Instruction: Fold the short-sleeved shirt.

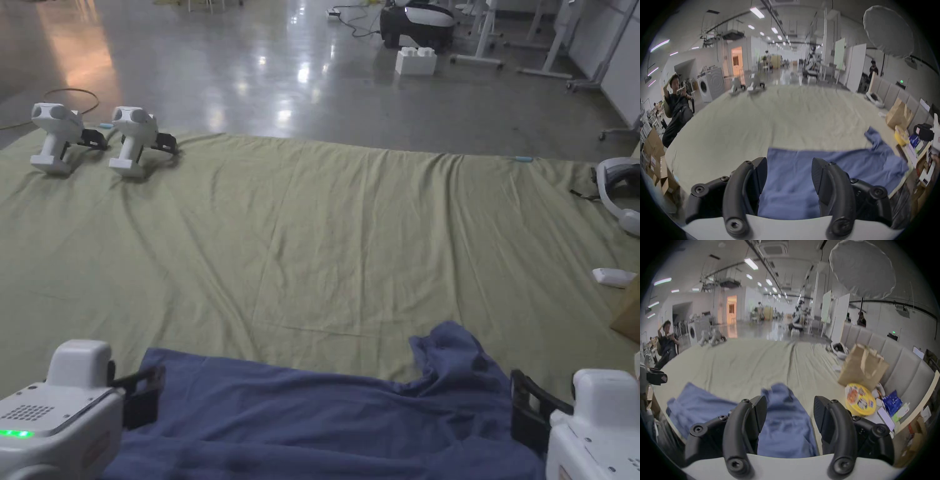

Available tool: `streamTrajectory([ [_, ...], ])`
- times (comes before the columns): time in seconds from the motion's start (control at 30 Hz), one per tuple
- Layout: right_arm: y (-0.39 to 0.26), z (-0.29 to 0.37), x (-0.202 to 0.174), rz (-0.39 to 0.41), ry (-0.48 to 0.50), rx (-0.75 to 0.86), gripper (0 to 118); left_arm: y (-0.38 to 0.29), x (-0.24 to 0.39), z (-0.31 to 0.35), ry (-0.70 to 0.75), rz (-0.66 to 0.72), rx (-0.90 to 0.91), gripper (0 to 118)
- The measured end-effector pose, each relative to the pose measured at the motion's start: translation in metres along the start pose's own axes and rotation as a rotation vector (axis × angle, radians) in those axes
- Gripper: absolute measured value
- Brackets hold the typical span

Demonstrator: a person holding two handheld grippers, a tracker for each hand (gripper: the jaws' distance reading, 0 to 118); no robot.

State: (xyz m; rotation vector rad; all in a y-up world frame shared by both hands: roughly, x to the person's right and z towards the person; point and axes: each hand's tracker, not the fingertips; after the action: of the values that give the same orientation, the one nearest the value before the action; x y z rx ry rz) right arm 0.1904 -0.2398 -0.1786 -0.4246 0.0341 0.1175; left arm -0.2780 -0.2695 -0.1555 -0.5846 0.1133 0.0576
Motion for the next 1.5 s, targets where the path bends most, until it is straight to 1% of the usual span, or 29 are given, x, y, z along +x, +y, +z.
streamTrajectory([
  [0.07, 0.008, 0.001, -0.012, -0.019, 0.027, 0.077, 64, 0.013, 0.013, 0.003, -0.021, 0.022, 0.073, 66],
  [0.1, 0.012, 0.002, -0.018, -0.024, 0.038, 0.107, 60, 0.019, 0.019, 0.005, -0.023, 0.027, 0.104, 66],
  [0.13, 0.015, 0.002, -0.024, -0.029, 0.040, 0.139, 54, 0.025, 0.026, 0.007, -0.017, 0.032, 0.140, 66],
  [0.17, 0.018, 0.002, -0.031, -0.029, 0.048, 0.171, 43, 0.030, 0.033, 0.009, -0.024, 0.029, 0.180, 65],
  [0.27, 0.025, 0.000, -0.050, -0.029, 0.015, 0.251, 32, 0.043, 0.050, 0.015, -0.019, 0.007, 0.284, 63],
  [0.3, 0.027, -0.001, -0.054, -0.035, 0.007, 0.260, 23, 0.045, 0.056, 0.017, -0.008, -0.004, 0.310, 56],
  [0.33, 0.028, -0.004, -0.057, -0.056, 0.012, 0.294, 23, 0.048, 0.061, 0.018, -0.001, -0.017, 0.335, 44],
  [0.37, 0.029, -0.003, -0.059, -0.083, 0.034, 0.323, 20, 0.051, 0.066, 0.018, 0.003, -0.026, 0.346, 27],
  [0.4, 0.029, -0.002, -0.060, -0.106, 0.028, 0.359, 16, 0.053, 0.070, 0.019, 0.013, -0.025, 0.350, 22],
  [0.43, 0.030, 0.000, -0.064, -0.110, -0.012, 0.387, 16, 0.054, 0.071, 0.021, 0.011, -0.017, 0.353, 21],
  [0.5, 0.033, 0.001, -0.068, -0.112, -0.017, 0.402, 13, 0.055, 0.072, 0.027, -0.014, -0.006, 0.390, 7],
  [0.53, 0.035, 0.001, -0.068, -0.121, -0.015, 0.400, 12, 0.053, 0.074, 0.031, 0.026, -0.018, 0.428, 6],
  [0.57, 0.037, 0.001, -0.069, -0.129, -0.019, 0.397, 9, 0.052, 0.076, 0.033, 0.052, -0.035, 0.451, 2],
  [0.67, 0.037, -0.003, -0.071, -0.136, -0.034, 0.394, 6, 0.048, 0.073, 0.034, 0.046, -0.037, 0.462, 2],
  [0.77, 0.036, -0.006, -0.070, -0.141, -0.033, 0.380, 6, 0.045, 0.063, 0.028, 0.061, -0.022, 0.442, 2],
  [0.83, 0.034, -0.006, -0.069, -0.138, -0.031, 0.373, 6, 0.043, 0.048, 0.017, 0.074, -0.007, 0.378, 2],
  [0.93, 0.032, -0.010, -0.067, -0.120, -0.021, 0.347, 6, 0.039, 0.017, -0.011, 0.080, 0.050, 0.245, 2],
  [1.0, 0.030, -0.012, -0.065, -0.114, -0.017, 0.332, 6, 0.036, -0.007, -0.035, 0.049, 0.091, 0.137, 2],
  [1.07, 0.028, -0.016, -0.063, -0.103, -0.011, 0.304, 6, 0.033, -0.031, -0.065, 0.050, 0.119, 0.004, 2],
  [1.13, 0.025, -0.020, -0.061, -0.095, -0.007, 0.281, 6, 0.030, -0.051, -0.093, 0.035, 0.130, -0.113, 3],
  [1.17, 0.024, -0.022, -0.060, -0.088, -0.005, 0.263, 6, 0.029, -0.058, -0.107, 0.018, 0.132, -0.191, 5],
  [1.27, 0.019, -0.026, -0.057, -0.082, -0.015, 0.231, 6, 0.026, -0.075, -0.139, 0.007, 0.124, -0.312, 12],
  [1.33, 0.016, -0.030, -0.055, -0.081, -0.019, 0.202, 6, 0.025, -0.080, -0.154, -0.046, 0.143, -0.379, 41],
  [1.37, 0.014, -0.031, -0.054, -0.082, -0.021, 0.191, 6, 0.026, -0.082, -0.163, -0.064, 0.155, -0.413, 52],
  [1.4, 0.013, -0.033, -0.052, -0.083, -0.024, 0.178, 6, 0.026, -0.083, -0.170, -0.059, 0.164, -0.434, 67],
  [1.43, 0.011, -0.034, -0.051, -0.082, -0.029, 0.165, 6, 0.026, -0.083, -0.176, -0.054, 0.166, -0.449, 70],
  [1.5, 0.007, -0.037, -0.048, -0.081, -0.036, 0.143, 6, 0.027, -0.081, -0.189, -0.027, 0.152, -0.458, 71],
])
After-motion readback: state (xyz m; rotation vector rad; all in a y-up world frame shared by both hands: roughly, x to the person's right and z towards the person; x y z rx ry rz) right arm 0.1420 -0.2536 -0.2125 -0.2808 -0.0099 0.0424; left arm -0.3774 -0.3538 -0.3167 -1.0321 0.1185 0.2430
